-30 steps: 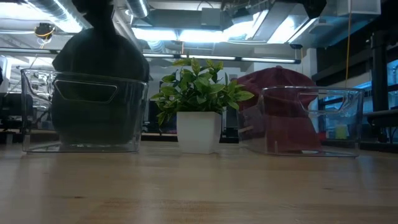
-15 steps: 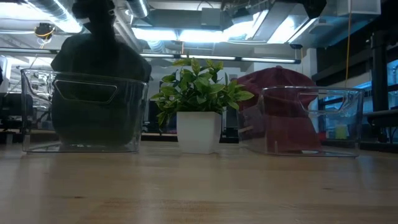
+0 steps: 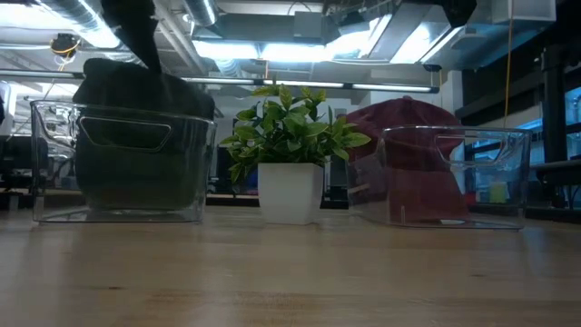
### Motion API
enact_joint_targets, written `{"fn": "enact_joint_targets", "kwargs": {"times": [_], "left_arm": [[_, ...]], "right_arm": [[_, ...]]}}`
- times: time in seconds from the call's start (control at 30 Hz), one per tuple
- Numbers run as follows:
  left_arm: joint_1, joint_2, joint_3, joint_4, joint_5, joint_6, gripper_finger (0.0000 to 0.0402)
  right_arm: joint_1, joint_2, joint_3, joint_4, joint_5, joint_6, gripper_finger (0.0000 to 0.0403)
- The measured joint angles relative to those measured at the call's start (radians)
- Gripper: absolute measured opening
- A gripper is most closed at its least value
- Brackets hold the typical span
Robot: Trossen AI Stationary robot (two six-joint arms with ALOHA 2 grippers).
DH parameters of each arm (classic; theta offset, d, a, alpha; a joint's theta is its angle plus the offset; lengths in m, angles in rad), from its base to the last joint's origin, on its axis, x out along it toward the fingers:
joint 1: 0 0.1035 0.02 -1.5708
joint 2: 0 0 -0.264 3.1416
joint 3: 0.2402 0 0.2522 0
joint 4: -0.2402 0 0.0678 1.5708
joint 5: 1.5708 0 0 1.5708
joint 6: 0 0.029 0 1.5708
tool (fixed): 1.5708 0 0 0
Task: Pick & Place hat
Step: Put the top black cap into the left transparent bin
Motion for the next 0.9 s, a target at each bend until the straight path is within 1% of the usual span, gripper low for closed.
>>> {"fn": "enact_joint_targets", "kwargs": {"times": [0.17, 0.3, 0.5, 0.77, 0.8, 0.83, 0.9], "left_arm": [[0.071, -0.002, -0.082, 0.02, 0.009, 0.014, 0.0191], [0.101, -0.003, -0.13, 0.036, 0.003, -0.001, 0.0191], [0.149, -0.009, -0.132, 0.08, 0.0, 0.033, 0.0191], [0.228, -0.01, -0.132, 0.082, 0.003, 0.121, 0.0189], [0.239, -0.01, -0.132, 0.088, 0.012, 0.121, 0.019], [0.25, -0.01, -0.132, 0.103, 0.044, 0.121, 0.0191], [0.266, -0.01, -0.132, 0.144, 0.163, 0.148, 0.0191]], "right_arm": [[0.0, 0.0, 0.0, 0.0, 0.0, 0.027, 0.0223], [0.0, 0.0, 0.0, 0.0, 0.0, 0.027, 0.0223], [0.0, 0.0, 0.0, 0.0, 0.0, 0.05, 0.0223], [0.0, 0.0, 0.0, 0.0, 0.0, 0.053, 0.0223], [0.0, 0.0, 0.0, 0.0, 0.0, 0.054, 0.0223], [0.0, 0.0, 0.0, 0.001, 0.0, 0.056, 0.0223], [0.0, 0.0, 0.0, 0.001, 0.0, 0.061, 0.0223]]}}
